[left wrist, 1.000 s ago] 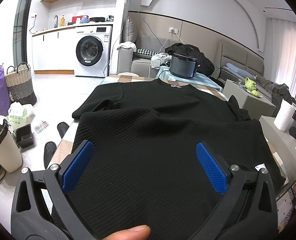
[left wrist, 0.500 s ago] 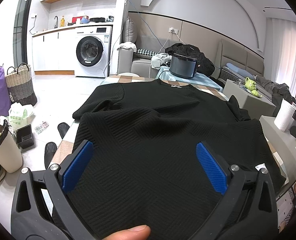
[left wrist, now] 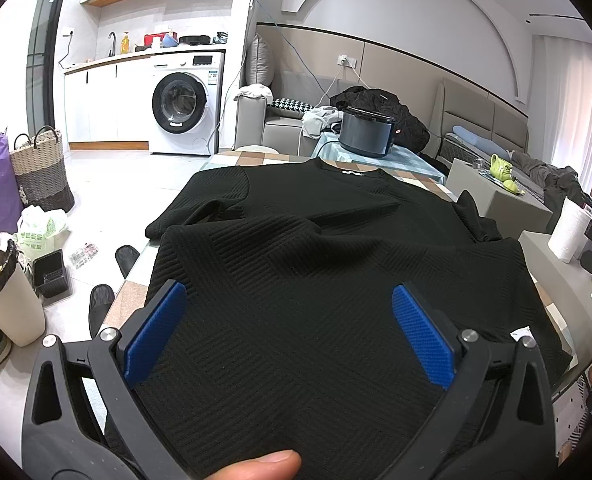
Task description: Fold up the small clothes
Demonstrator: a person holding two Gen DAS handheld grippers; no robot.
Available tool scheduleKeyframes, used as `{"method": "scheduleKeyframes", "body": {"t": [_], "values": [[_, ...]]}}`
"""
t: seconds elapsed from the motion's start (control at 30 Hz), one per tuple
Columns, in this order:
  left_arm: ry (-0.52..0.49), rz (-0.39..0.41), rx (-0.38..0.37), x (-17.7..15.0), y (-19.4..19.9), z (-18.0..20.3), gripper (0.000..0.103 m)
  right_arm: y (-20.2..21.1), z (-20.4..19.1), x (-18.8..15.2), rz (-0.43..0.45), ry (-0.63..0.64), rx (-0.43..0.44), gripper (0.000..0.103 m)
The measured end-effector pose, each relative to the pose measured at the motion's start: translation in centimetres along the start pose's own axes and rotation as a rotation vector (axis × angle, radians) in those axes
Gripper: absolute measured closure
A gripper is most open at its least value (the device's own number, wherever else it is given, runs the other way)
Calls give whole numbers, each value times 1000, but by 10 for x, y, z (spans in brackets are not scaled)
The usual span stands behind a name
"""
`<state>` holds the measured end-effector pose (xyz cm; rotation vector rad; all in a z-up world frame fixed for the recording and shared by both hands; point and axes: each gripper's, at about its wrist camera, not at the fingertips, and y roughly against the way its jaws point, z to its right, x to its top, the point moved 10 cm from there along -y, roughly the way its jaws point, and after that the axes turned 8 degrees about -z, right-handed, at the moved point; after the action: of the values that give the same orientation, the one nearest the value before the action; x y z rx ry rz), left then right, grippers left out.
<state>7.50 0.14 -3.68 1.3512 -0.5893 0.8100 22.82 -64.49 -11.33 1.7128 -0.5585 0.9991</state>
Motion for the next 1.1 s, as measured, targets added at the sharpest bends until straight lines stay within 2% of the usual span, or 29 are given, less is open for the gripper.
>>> {"method": "scheduleKeyframes", "body": {"t": [0.53, 0.73, 1.0, 1.1], "values": [[-10, -6, 10, 0, 2, -1, 1, 8, -5, 5, -5, -11, 3, 0], [-20, -12, 31, 4, -1, -13, 1, 11, -11, 20, 32, -18, 22, 0], [-19, -38, 39, 28, -24, -26, 1, -6, 12, 32, -19, -247, 65, 0], [-31, -59, 25, 36, -34, -30, 1, -12, 24, 39, -9, -339, 97, 1]]}}
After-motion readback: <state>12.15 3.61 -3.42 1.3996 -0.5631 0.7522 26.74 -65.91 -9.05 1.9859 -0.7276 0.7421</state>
